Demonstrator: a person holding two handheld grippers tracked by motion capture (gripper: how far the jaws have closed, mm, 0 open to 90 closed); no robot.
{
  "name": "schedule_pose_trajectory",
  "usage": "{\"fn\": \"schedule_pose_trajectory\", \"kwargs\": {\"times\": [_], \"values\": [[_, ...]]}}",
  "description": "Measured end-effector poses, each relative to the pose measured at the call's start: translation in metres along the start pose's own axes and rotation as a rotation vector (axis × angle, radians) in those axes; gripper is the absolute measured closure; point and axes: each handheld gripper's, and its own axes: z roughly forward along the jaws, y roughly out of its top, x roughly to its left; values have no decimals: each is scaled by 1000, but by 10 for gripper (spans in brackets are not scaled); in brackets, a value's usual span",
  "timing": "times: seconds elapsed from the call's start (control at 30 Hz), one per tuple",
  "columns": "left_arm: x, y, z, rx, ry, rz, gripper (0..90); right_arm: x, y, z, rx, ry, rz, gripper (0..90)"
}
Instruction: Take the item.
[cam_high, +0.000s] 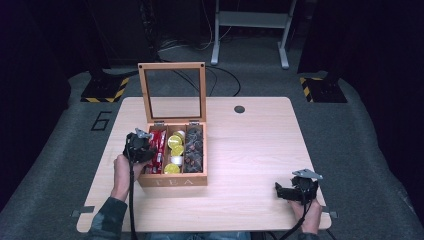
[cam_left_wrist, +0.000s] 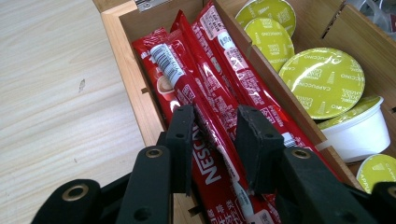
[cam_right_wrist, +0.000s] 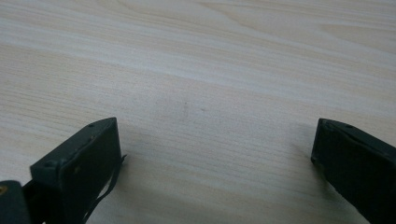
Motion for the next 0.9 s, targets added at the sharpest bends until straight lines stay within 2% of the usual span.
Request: {"fn": "schedule_pose_trajectory", "kwargs": {"times": [0.17, 0.27, 0.5, 0.73, 0.9], "values": [[-1, 1, 0, 6, 9, -8, 695, 0, 0, 0, 0, 0, 0, 10], [-5, 0, 0, 3, 26, 22, 730, 0, 0, 0, 0, 1, -1, 10], [-7, -1, 0, -12, 19, -5, 809, 0, 0, 0, 1, 2, 2, 12], [-8, 0, -3, -16, 25, -14, 814, 0, 0, 0, 0, 1, 2, 12], [-8, 0, -6, -48, 18, -34, 814, 0, 0, 0, 0, 2, -1, 12]]}}
